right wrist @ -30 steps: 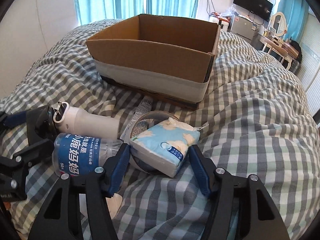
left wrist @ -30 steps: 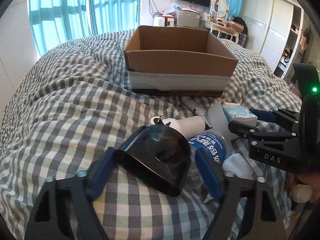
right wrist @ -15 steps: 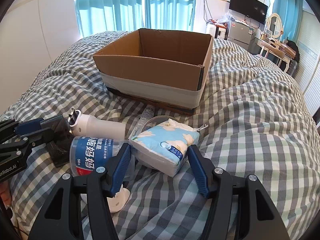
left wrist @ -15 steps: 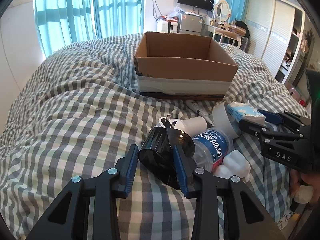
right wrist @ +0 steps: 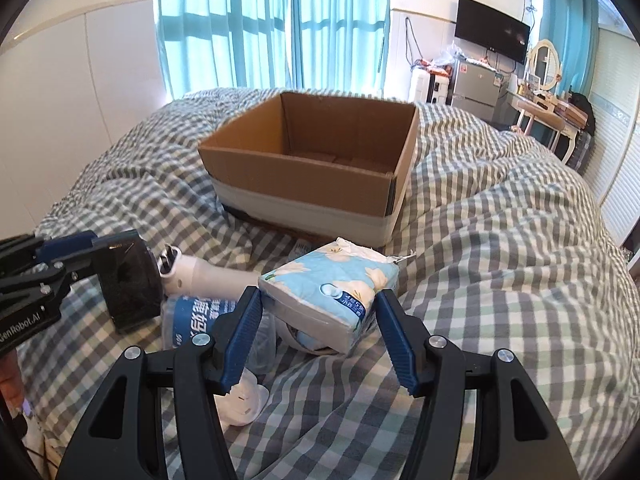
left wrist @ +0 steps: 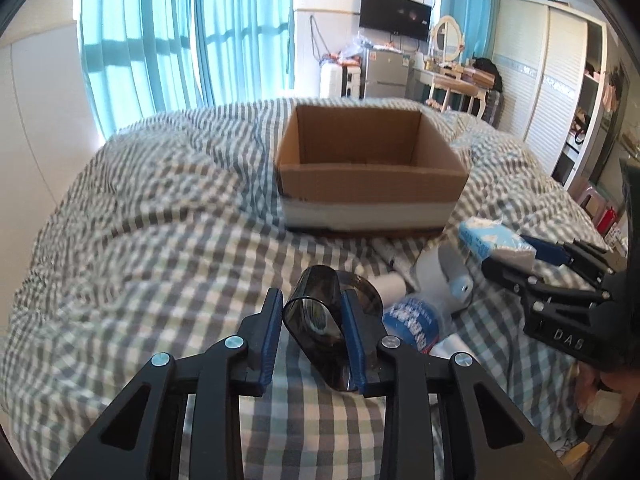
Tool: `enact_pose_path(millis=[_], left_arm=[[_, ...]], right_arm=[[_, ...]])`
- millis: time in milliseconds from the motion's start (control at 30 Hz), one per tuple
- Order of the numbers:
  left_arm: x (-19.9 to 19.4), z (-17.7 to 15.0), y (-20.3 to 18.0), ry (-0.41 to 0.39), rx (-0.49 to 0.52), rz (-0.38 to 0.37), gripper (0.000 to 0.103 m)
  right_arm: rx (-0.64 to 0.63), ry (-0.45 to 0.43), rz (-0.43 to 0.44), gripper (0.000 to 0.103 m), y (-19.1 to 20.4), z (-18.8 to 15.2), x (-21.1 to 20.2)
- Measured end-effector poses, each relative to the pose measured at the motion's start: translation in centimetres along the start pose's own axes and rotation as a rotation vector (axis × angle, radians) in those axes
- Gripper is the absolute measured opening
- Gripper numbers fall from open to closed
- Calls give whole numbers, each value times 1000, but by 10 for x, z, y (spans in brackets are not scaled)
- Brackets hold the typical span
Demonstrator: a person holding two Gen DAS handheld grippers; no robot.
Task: Organize objects
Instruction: 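Carry both items over the cardboard box and open both tools to drop them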
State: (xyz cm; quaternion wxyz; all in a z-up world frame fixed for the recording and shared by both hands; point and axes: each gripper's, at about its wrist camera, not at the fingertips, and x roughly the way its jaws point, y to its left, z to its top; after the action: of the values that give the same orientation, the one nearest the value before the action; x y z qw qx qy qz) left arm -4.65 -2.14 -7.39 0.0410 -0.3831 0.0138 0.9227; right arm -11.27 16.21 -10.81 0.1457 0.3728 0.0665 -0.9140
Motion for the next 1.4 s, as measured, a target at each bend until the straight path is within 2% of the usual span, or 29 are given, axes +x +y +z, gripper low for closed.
enact_pose_path(millis=[333, 500, 600, 733, 900, 1033, 1400], left_arm=[[-16, 57, 8, -87, -4, 7, 29], [-17, 92, 10, -117, -3, 0, 29], [-16, 115, 7, -138, 20, 22, 29], [-9, 147, 7, -156, 20, -1, 29], [16, 182, 2, -164, 44, 11, 29], [49, 200, -1, -139, 55, 0, 29], [143, 212, -3, -39, 68, -31, 29]], right_arm=[[3, -85, 27, 59, -4, 39, -26], [6, -125, 50, 59, -9, 72, -34], [-3, -149, 56, 59, -11, 96, -37], [-14, -165, 54, 59, -15, 126, -33], [-23, -169, 50, 59, -21, 161, -15], [-22, -154, 54, 59, -27, 186, 8], [-30, -48, 61, 59, -44, 213, 107]])
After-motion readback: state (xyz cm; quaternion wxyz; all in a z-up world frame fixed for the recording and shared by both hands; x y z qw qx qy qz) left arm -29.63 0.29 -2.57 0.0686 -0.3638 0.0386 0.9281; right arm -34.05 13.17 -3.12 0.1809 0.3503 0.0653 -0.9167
